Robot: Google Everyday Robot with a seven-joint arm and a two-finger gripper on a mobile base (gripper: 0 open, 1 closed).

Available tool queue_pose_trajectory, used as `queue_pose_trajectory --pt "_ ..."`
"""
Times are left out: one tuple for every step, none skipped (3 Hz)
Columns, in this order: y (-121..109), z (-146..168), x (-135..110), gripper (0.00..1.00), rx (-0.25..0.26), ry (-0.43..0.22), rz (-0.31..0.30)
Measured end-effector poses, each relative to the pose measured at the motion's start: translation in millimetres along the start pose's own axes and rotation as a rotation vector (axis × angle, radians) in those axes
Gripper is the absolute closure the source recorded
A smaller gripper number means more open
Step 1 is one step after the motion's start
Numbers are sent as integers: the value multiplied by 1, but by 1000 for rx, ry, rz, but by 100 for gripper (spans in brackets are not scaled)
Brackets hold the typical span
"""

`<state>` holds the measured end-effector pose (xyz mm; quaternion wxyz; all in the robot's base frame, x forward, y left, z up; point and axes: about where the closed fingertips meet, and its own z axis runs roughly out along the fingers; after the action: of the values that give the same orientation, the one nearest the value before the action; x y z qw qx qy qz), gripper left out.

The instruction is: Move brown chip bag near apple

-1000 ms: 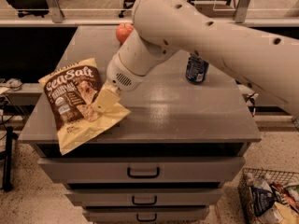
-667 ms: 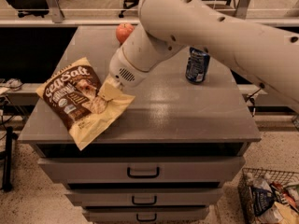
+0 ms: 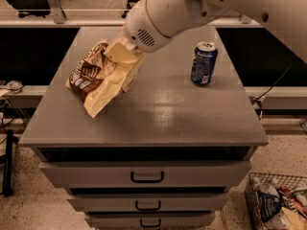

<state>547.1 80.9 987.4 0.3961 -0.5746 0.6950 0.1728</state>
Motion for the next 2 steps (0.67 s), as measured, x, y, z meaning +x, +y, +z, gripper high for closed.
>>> queue_pose_trajectory --pt "1 0 -3 100 9 -12 -8" --pt "-18 0 -5 100 92 -31 -34"
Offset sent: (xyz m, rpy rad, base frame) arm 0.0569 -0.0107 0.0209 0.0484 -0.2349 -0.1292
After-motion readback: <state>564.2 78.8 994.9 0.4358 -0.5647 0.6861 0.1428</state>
